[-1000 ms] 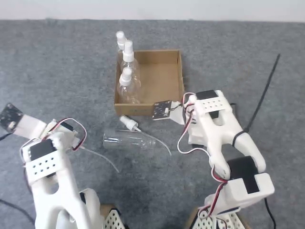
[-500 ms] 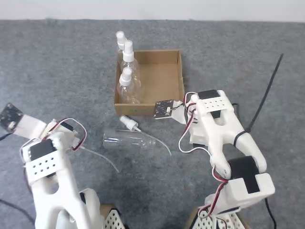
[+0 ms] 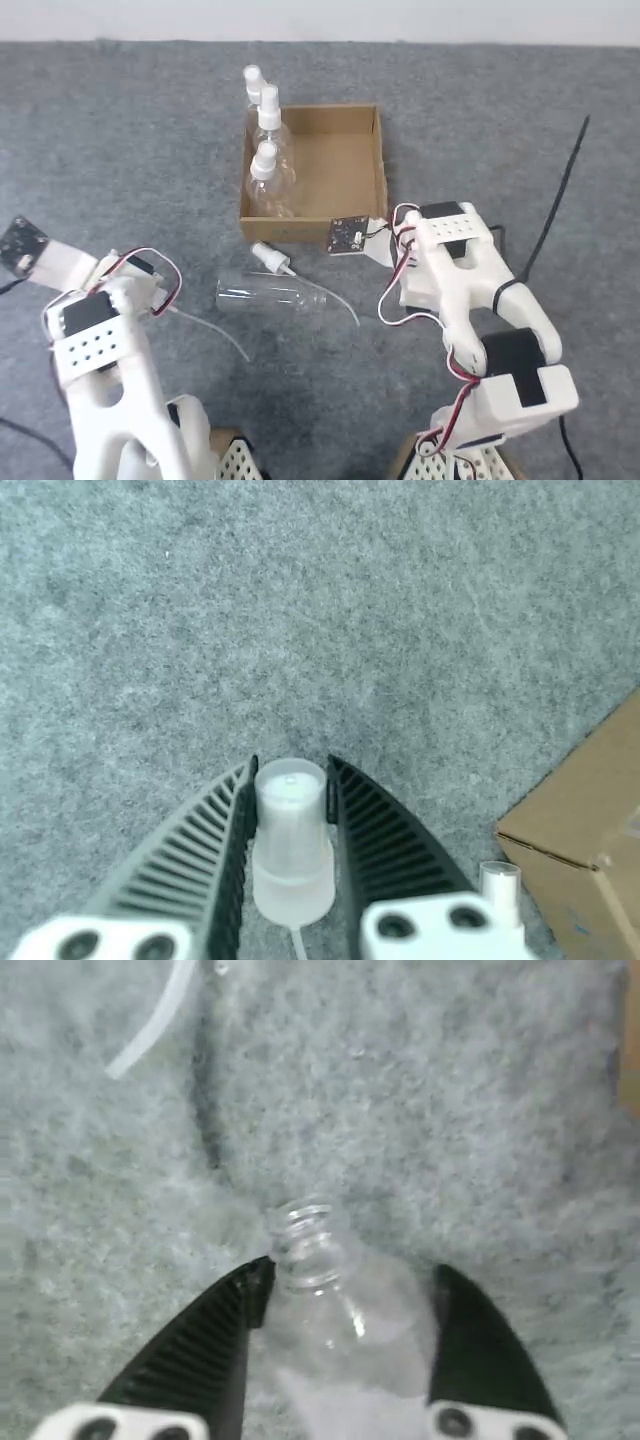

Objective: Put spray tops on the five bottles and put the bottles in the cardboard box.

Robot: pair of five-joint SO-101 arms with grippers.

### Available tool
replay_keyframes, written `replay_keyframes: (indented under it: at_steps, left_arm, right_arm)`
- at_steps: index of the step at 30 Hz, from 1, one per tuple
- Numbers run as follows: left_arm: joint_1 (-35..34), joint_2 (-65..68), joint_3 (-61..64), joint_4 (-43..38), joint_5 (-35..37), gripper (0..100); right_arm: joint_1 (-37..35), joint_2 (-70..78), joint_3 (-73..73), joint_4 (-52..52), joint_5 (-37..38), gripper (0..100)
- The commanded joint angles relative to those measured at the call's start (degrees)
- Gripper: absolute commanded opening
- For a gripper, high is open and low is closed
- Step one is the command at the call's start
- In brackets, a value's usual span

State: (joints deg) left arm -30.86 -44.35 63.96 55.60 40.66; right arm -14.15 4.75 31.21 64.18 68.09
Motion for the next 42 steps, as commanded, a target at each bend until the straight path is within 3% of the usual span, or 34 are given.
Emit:
replay_keyframes:
  at_steps: [1, 8, 14, 21, 29, 42]
  left_arm:
    - [-0.1, -1.7, -0.7, -1.6, -0.8, 1]
    - [-0.1, -1.7, -0.7, -1.6, -0.8, 1]
    - [-0.1, -1.7, -0.7, -1.6, -0.8, 1]
    - [-0.1, -1.8, -0.7, -1.6, -0.8, 1]
    - [-0.1, -1.7, -0.7, -1.6, -0.8, 1]
    - [-0.1, -1.8, -0.7, -1.6, -0.8, 1]
  right_arm:
    - [1.0, -1.5, -0.2, -0.5, -0.7, 7.9]
    - [0.8, -3.7, -0.2, -0.2, -7.8, 4.8]
    - [-1.5, -13.9, 0.1, 6.2, -15.4, 5.2]
    - [-5.4, -24.7, 0.1, 8.8, -29.0, 5.3]
    - [-11.8, -31.1, 0.2, 8.9, -44.0, 5.0]
    - [-25.9, -43.8, 0.1, 7.4, -56.6, 4.9]
